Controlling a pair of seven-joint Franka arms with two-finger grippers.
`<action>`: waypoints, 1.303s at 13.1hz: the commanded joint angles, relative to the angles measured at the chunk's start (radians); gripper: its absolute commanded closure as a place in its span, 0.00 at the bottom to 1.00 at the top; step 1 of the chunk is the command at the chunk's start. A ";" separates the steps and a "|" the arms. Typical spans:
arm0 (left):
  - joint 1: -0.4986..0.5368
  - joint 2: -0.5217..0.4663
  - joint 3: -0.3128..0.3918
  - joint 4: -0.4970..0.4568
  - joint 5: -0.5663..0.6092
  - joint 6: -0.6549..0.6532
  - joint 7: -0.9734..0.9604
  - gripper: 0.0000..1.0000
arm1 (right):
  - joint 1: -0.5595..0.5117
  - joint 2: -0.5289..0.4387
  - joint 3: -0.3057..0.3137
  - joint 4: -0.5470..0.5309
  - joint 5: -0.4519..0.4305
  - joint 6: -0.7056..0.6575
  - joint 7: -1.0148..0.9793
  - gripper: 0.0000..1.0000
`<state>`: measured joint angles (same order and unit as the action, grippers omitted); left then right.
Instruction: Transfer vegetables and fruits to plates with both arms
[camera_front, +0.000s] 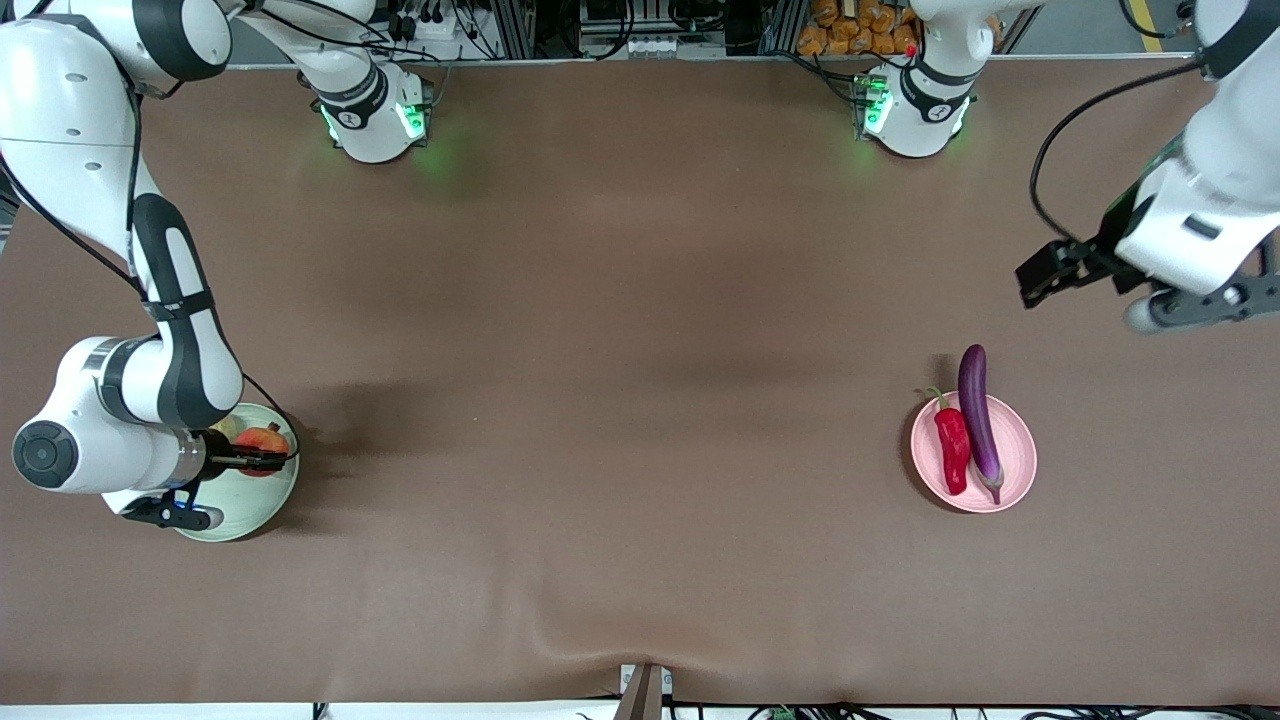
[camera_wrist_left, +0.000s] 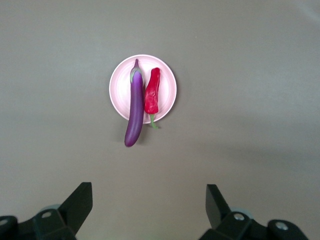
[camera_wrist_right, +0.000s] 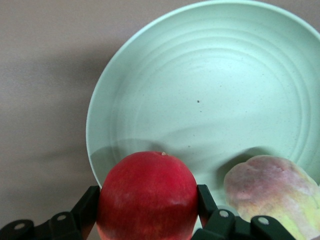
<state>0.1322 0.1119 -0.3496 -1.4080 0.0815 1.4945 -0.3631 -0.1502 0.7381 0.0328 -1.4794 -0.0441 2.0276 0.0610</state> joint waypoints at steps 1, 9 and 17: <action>-0.096 -0.055 0.150 -0.037 -0.060 -0.037 0.029 0.00 | -0.014 -0.017 0.009 -0.003 -0.019 0.002 -0.052 0.00; -0.207 -0.240 0.282 -0.261 -0.077 -0.008 0.032 0.00 | 0.012 -0.064 0.022 0.355 -0.011 -0.438 -0.055 0.00; -0.224 -0.241 0.284 -0.255 -0.072 0.010 0.035 0.00 | -0.058 -0.520 0.009 0.170 0.064 -0.553 -0.084 0.00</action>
<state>-0.0845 -0.1207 -0.0735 -1.6520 0.0260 1.4915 -0.3464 -0.1643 0.3538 0.0395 -1.1495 -0.0071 1.4550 0.0031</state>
